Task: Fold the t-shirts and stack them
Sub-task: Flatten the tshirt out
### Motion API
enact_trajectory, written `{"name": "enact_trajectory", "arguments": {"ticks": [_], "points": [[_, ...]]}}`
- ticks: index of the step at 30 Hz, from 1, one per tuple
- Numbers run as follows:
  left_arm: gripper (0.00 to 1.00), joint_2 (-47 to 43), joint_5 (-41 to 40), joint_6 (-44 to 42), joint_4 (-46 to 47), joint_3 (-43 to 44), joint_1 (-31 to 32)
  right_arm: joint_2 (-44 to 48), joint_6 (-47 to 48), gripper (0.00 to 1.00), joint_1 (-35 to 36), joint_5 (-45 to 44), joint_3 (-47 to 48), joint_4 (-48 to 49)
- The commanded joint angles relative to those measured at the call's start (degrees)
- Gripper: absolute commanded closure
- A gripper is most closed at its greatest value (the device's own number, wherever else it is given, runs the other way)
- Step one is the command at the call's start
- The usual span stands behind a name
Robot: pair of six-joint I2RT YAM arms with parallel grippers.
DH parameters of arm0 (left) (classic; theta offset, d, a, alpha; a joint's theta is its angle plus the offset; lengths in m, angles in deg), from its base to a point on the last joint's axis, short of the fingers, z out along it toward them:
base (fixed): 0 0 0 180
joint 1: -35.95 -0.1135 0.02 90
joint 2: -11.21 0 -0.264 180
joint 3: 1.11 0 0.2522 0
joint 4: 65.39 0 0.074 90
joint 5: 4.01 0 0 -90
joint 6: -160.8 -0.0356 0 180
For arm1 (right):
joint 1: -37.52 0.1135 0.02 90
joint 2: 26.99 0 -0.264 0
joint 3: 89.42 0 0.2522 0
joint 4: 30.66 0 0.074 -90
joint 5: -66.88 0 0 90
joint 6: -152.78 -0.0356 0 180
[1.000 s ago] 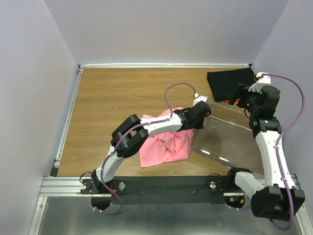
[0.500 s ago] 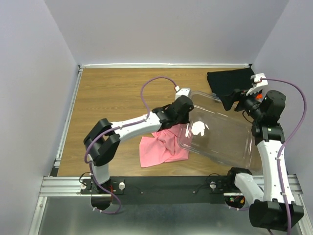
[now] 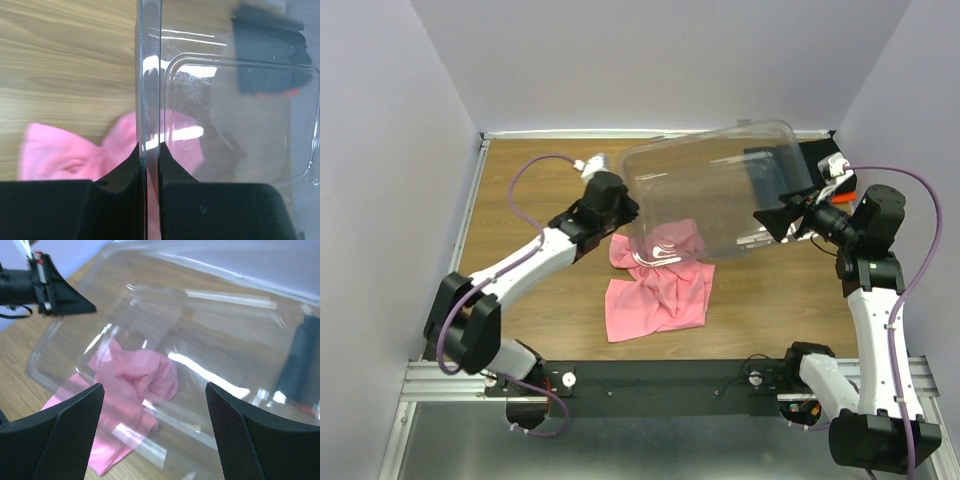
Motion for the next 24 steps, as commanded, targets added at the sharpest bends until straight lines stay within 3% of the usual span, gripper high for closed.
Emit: {"name": "enact_trajectory", "arguments": {"ticks": [1, 8, 12, 14, 19, 24], "points": [[1.00, -9.7, -4.1, 10.1, 6.2, -5.4, -5.5, 0.6, 1.3, 0.11, -0.3, 2.4, 2.1, -2.2], [1.00, -23.7, -10.2, 22.0, 3.8, -20.7, -17.6, 0.2, 1.1, 0.10, -0.2, 2.6, 2.0, -2.6], [1.00, -32.9, -13.9, 32.7, -0.5, -28.4, -27.7, 0.1, 0.9, 0.10, -0.2, 1.8, 1.9, -2.6], [1.00, -35.2, -14.3, 34.4, -0.9, -29.3, -29.1, 0.0, 0.9, 0.10, -0.2, 1.6, 1.8, -2.6], [1.00, -35.4, -13.6, 35.2, -2.4, -31.8, -38.3, -0.2, 0.8, 0.10, -0.2, 1.3, 1.7, -2.6], [1.00, -28.4, -9.1, 31.5, 2.5, -31.8, -47.8, 0.1, 0.8, 0.09, -0.2, 0.8, 1.1, -2.6]]}}
